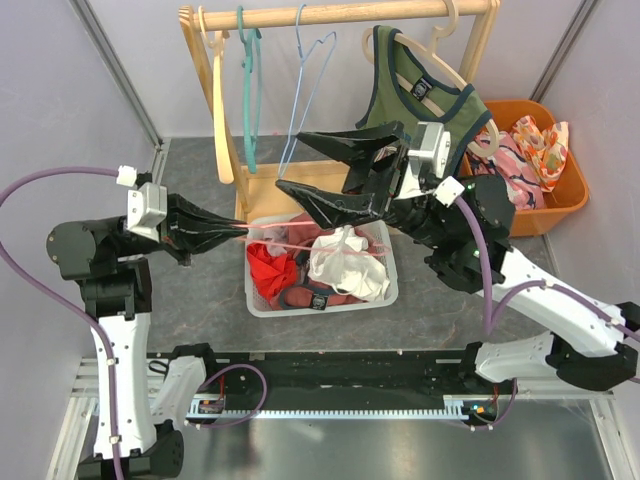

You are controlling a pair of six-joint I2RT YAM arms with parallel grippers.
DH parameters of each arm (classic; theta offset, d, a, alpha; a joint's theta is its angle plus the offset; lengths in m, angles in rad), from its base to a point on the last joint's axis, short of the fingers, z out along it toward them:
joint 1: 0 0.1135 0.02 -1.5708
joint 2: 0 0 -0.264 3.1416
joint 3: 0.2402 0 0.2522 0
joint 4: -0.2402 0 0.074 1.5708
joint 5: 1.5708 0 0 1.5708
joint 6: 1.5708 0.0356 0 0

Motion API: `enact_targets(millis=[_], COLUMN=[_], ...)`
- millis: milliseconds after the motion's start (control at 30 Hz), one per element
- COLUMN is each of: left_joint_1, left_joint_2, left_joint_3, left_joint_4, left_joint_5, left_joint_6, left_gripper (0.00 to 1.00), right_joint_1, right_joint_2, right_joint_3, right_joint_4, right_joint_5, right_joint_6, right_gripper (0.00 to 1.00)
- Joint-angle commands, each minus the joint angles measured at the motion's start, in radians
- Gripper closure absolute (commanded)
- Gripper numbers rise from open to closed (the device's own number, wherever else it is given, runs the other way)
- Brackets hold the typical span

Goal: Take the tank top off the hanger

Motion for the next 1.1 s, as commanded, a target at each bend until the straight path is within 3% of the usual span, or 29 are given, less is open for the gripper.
enact_targets(millis=[0,267,433,533,600,633,800,933,1067], left_joint_1=[0.006,0.005,0.008,0.012,0.018,0.023,0.023,0.031,0.035], left_joint_2=[-0.007,-0.007,0.036,0.062,0.079,0.085,0.109,0.12,0.128], left_joint_3=[-0.048,-0.036,0.048,0.106,0.126,0.136,0.237,0.287,0.283], left_joint_4=[-0.006,-0.009,-0.008,0.052,0.153,0.235,0.293,0.285,0.29], left_joint_5=[0.099,0.084,0.052,0.023,0.004,-0.003,-0.034,-0.056,-0.068], left_joint_6=[-0.025,0.004,0.01,-0.033,-0.158,-0.197,-0.317,-0.318,-0.317], left_gripper=[0.98,0.98,0.98,0.98,0.98,0.98,0.98,0.98,0.98], right_joint_1=[0.002,0.002,0.002,0.002,0.002,0.002,0.002,0.002,0.002], right_joint_2=[-0.005,-0.207,-0.393,-0.48,-0.52,-0.529,-0.557,-0.583,-0.64], right_joint_3=[0.045,0.013,-0.081,-0.18,-0.257,-0.282,-0.404,-0.49,-0.616], right_joint_4=[0.148,-0.028,-0.252,-0.377,-0.448,-0.463,-0.5,-0.499,-0.5], right_joint_5=[-0.098,0.149,0.268,0.282,0.293,0.299,0.336,0.383,0.546], right_joint_6=[0.078,-0.172,-0.318,-0.33,-0.324,-0.32,-0.272,-0.2,-0.127], right_gripper=[0.27,0.26,0.29,0.33,0.35,0.36,0.37,0.37,0.37])
